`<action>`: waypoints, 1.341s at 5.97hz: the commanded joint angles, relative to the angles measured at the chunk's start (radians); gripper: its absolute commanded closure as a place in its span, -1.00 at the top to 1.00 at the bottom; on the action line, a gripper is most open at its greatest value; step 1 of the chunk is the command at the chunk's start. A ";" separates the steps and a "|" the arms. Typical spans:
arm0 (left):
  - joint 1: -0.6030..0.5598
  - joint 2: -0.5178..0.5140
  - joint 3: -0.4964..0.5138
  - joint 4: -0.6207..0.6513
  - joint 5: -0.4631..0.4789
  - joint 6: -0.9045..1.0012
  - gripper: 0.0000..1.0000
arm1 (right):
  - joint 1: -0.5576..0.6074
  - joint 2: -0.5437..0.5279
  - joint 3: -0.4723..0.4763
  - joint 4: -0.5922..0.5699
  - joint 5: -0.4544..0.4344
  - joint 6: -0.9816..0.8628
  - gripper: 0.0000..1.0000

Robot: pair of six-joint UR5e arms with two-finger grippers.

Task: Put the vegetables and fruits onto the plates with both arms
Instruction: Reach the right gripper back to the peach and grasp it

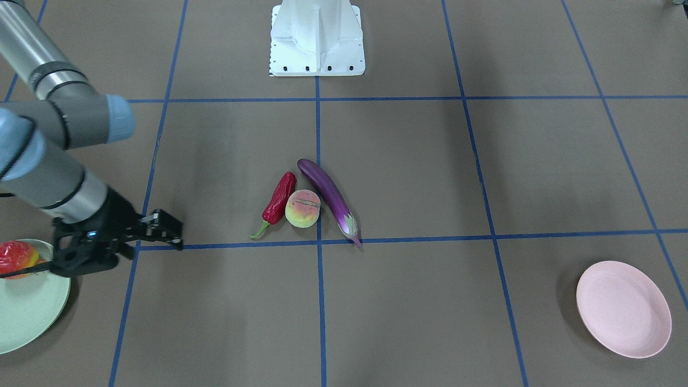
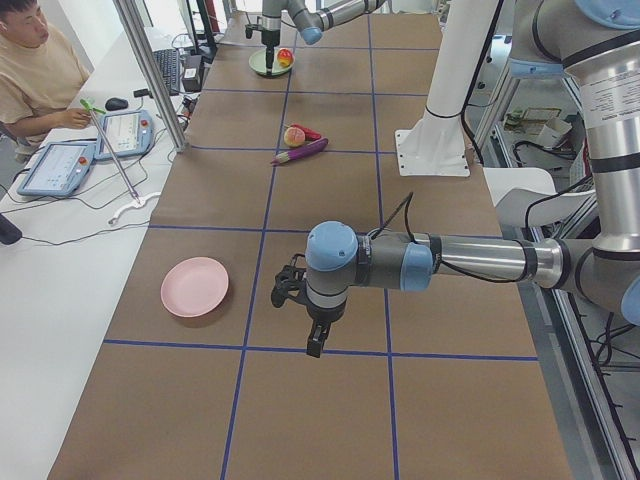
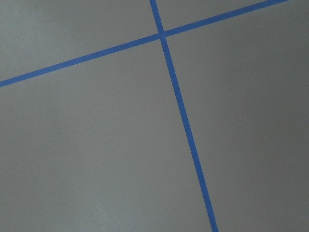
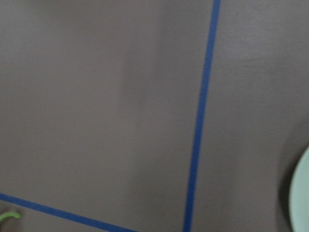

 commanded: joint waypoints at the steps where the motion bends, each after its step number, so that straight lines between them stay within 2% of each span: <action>1: 0.000 0.001 0.001 0.002 0.000 0.002 1.00 | -0.180 0.175 0.002 -0.163 -0.199 0.149 0.99; 2: 0.000 0.001 0.003 0.002 0.000 0.000 1.00 | -0.240 0.224 -0.004 -0.230 -0.277 0.149 0.99; 4: 0.000 0.001 0.004 0.002 0.000 0.002 1.00 | -0.320 0.284 -0.093 -0.241 -0.399 0.174 0.99; 5: 0.000 0.001 0.004 0.002 0.000 0.000 1.00 | -0.332 0.291 -0.091 -0.316 -0.430 0.154 0.98; 8: 0.000 0.001 0.004 0.002 0.000 0.000 1.00 | -0.378 0.286 -0.094 -0.344 -0.507 0.117 0.97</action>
